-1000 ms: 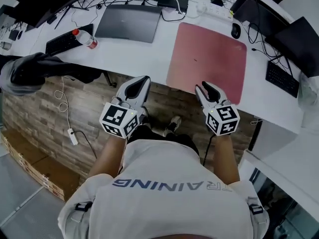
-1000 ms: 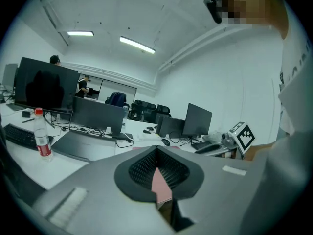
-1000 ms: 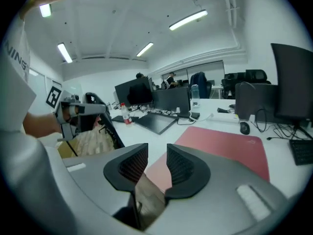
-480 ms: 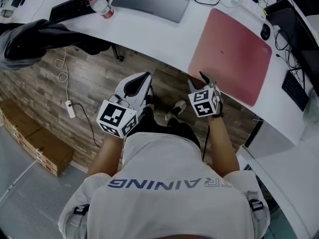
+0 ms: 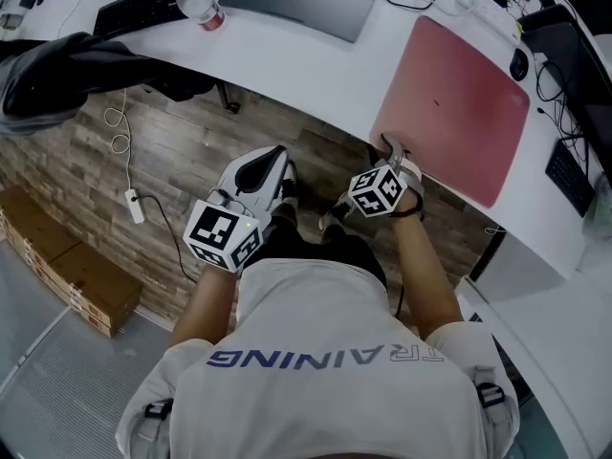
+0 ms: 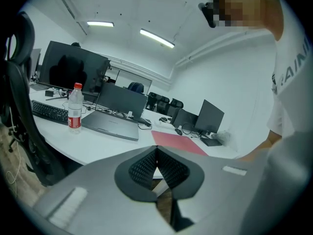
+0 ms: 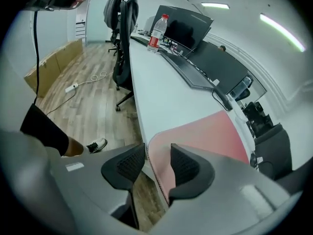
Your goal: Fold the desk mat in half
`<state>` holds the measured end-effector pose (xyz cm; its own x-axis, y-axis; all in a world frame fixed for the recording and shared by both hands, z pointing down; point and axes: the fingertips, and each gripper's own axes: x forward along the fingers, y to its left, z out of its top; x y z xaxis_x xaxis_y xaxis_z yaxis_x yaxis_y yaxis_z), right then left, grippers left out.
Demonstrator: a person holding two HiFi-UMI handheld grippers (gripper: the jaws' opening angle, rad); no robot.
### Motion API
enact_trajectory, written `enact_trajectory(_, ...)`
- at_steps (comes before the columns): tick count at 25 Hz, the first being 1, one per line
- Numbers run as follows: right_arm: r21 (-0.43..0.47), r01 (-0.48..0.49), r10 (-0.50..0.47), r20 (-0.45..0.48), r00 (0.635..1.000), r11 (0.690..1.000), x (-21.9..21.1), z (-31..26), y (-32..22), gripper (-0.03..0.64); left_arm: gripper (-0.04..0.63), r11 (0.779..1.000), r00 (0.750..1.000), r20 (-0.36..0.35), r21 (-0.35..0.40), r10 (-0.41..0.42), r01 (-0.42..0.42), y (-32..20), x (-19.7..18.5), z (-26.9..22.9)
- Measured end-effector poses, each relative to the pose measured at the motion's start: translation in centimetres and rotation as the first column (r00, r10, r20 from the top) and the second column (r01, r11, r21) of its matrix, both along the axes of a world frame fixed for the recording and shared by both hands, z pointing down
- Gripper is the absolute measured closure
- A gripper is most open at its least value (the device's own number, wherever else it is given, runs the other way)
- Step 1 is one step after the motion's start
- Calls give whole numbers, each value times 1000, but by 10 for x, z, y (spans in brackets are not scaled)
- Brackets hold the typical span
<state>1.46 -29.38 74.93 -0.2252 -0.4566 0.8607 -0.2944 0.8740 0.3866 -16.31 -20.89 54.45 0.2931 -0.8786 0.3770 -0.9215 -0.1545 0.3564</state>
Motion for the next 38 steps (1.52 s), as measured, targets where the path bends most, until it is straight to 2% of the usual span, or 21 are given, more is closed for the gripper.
enact_trajectory(3,-66,-5,8,53,999,998,1,-2,-1,449,597,1000,1000,-3,3,19,-19,-3,5,-1)
enact_trajectory(7,-178,-72,91,104,990,981,7,-8,-4,453,597,999,999,-7,1,54,-54,-8,14,-3)
enact_trajectory(10,-170,-102,125,127,984,980,10,-17,-7,473,597,997,997,-2,-7,76,-76,-9,21,-6)
enact_trajectory(15,-95,-97,110,143,984,991,14,-27,-8,536,597,996,996,10,-4,90,-90,-10,28,-13)
enact_trajectory(20,-68,-145,157,225,962,987,19,-43,-16,570,597,994,994,22,10,105,-105,-13,41,-21)
enact_trajectory(27,-61,-233,239,360,902,971,45,-75,-26,580,597,989,989,33,36,142,-143,-20,74,-33)
enact_trajectory(31,-57,-308,303,422,855,950,78,-91,-37,580,597,984,985,41,55,168,-170,-27,98,-42)
enact_trajectory(38,-53,-416,390,474,790,908,143,-107,-48,581,597,969,971,51,79,233,-236,-37,151,-52)
